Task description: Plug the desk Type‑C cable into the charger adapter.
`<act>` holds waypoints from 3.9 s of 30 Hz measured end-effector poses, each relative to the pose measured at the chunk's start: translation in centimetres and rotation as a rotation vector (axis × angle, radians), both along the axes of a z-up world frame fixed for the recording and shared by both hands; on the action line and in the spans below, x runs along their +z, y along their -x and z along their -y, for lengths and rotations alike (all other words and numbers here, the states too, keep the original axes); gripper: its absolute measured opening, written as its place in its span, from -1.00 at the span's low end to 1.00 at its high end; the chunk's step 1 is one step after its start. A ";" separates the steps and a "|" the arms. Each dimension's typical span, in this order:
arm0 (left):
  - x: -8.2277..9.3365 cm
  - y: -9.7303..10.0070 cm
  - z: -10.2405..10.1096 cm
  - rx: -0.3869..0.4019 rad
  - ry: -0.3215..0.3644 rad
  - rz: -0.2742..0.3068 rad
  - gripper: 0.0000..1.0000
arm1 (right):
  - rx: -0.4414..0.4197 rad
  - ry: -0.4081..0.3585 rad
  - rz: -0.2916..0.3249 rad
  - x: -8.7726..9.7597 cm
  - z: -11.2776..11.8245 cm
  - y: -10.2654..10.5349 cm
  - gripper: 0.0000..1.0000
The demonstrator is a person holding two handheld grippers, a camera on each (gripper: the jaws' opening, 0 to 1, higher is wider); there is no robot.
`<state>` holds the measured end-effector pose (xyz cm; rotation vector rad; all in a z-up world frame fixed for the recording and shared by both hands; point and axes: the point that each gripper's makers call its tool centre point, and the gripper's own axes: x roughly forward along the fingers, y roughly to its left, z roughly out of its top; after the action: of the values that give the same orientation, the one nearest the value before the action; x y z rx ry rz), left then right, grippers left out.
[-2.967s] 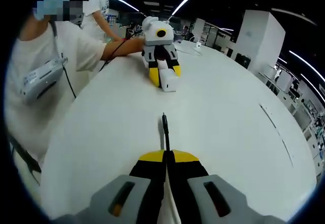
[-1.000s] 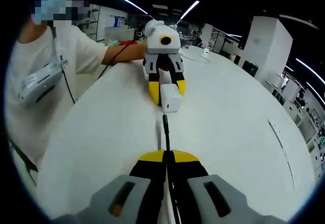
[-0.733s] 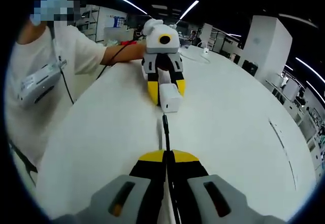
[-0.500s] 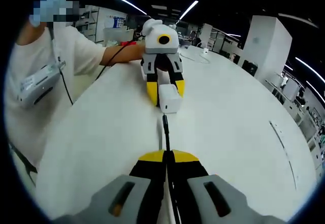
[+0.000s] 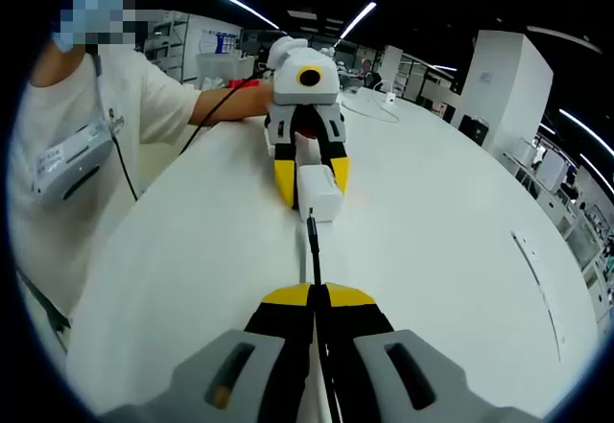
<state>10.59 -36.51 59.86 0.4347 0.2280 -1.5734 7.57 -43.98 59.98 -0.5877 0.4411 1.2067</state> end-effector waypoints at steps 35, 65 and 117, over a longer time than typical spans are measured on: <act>-0.1 0.4 0.4 -0.022 0.010 -0.020 -0.48 | 0.012 -0.017 -0.003 0.1 -0.6 0.2 -0.95; -0.1 1.3 0.4 -0.061 0.021 -0.026 -0.48 | -0.008 -0.084 -0.004 -0.3 -0.6 0.8 -0.95; -0.1 2.0 1.2 -0.089 0.031 -0.052 -0.48 | 0.008 -0.095 0.008 -0.3 -2.2 1.7 -0.94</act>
<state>8.61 -37.67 59.76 0.3840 0.2265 -1.6748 5.86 -41.79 59.72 -0.5134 0.3728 1.2257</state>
